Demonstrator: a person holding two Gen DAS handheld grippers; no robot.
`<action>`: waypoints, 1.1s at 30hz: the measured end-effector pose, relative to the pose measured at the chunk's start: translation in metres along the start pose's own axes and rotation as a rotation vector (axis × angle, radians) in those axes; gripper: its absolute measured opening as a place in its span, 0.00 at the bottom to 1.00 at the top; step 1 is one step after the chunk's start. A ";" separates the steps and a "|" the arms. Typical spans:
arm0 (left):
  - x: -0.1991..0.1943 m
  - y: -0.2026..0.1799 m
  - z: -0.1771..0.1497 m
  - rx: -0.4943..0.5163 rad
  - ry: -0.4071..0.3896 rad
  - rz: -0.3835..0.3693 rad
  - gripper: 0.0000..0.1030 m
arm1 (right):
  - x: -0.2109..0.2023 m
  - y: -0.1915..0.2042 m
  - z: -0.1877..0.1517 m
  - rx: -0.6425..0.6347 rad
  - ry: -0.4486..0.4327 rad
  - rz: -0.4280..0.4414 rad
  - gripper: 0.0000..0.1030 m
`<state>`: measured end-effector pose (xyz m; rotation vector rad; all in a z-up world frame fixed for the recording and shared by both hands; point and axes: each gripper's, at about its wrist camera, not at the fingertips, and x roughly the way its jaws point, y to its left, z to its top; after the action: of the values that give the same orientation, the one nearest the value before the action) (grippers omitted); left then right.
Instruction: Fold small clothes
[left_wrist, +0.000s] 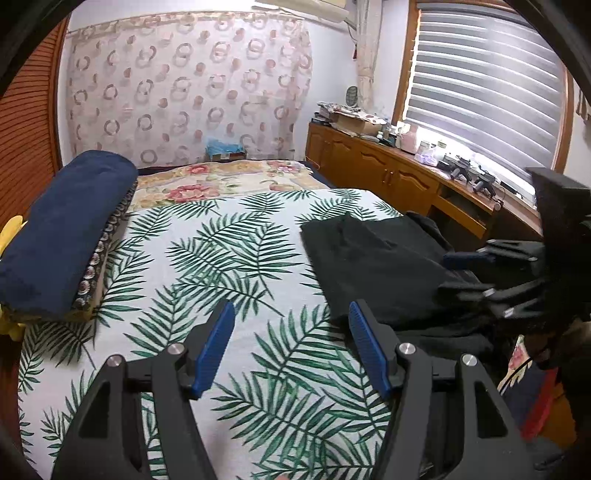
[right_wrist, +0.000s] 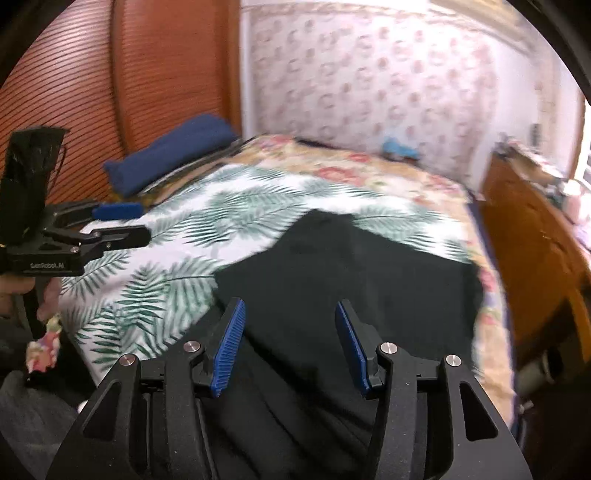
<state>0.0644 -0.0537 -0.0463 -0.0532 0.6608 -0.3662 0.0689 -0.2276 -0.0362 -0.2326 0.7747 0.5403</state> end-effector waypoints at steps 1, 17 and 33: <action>-0.001 0.002 0.000 -0.004 -0.001 0.003 0.62 | 0.012 0.005 0.005 -0.018 0.024 0.013 0.50; -0.004 0.017 -0.009 -0.036 0.008 0.015 0.62 | 0.099 0.039 0.017 -0.128 0.208 0.105 0.50; -0.002 0.003 -0.010 -0.018 0.017 -0.024 0.62 | 0.012 -0.050 0.050 0.042 -0.081 -0.001 0.03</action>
<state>0.0574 -0.0498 -0.0532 -0.0756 0.6806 -0.3839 0.1334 -0.2453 -0.0096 -0.1718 0.7065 0.5287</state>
